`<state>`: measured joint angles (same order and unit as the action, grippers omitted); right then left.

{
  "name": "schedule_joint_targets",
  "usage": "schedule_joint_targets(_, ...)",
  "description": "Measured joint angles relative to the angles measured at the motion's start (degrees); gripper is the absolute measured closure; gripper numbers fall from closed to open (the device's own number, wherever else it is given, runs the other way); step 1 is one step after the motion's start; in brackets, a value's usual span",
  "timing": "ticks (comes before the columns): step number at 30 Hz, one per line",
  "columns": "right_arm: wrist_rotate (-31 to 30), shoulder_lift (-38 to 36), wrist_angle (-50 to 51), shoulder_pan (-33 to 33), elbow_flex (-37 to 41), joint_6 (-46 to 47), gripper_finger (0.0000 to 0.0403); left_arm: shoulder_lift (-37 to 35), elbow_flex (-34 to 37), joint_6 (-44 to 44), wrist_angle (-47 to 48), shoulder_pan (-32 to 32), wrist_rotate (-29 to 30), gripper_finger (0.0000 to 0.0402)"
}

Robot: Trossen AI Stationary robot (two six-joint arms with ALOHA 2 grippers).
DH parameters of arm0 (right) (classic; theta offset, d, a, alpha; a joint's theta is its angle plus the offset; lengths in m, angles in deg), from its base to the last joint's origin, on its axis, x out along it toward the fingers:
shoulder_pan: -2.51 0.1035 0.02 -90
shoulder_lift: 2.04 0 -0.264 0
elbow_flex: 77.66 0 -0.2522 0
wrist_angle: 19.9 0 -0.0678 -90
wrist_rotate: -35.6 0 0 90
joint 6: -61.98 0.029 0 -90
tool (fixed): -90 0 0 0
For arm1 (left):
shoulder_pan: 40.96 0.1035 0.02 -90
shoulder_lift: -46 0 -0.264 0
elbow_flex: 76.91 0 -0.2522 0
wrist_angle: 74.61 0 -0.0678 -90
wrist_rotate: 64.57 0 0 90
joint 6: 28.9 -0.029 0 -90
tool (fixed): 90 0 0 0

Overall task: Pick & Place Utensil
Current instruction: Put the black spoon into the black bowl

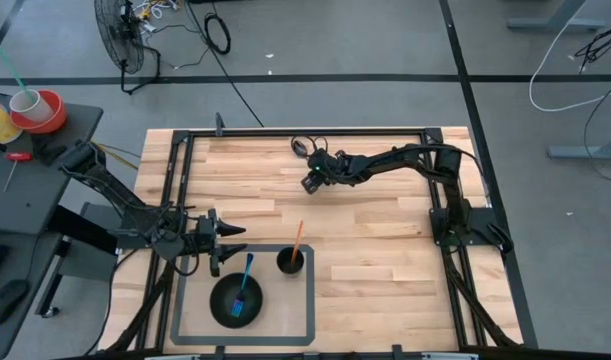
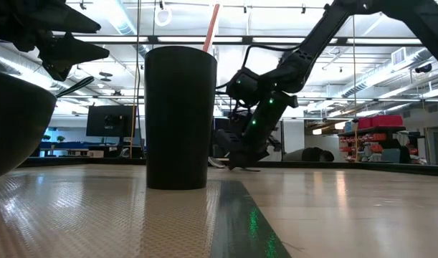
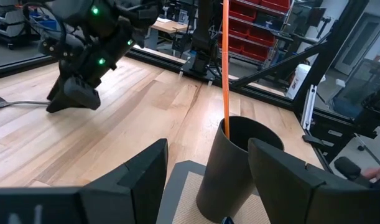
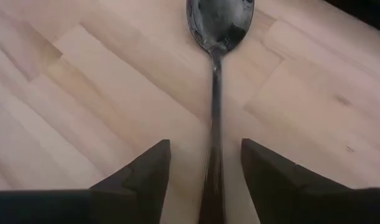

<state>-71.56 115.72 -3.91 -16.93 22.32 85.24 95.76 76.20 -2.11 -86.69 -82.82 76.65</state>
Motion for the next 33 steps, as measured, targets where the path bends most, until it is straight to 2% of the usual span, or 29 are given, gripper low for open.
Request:
schedule_joint_targets(4,0.49,0.22,1.92,-0.09,-0.16,1.69,0.0226,-0.02,0.00,0.02,-0.02,0.02,0.00,0.0175)
schedule_joint_targets(13,2.35,-0.01,2.90,-0.13,-0.09,2.08,0.0315,0.00,0.00,1.16,-0.33,0.00,-0.15,0.0175)
schedule_joint_targets(18,3.11,0.00,3.59,0.06,-0.07,2.66,0.0345,0.00,0.00,1.18,-0.35,0.01,-0.46,0.0175)
schedule_joint_targets(24,3.33,0.05,4.07,0.79,-0.05,2.38,0.0366,0.00,0.00,1.22,-0.44,0.00,-0.46,0.0175)
schedule_joint_targets(33,3.18,-1.80,6.29,2.87,0.28,2.22,0.0369,0.15,0.01,1.20,-0.46,0.00,-0.46,0.0175)
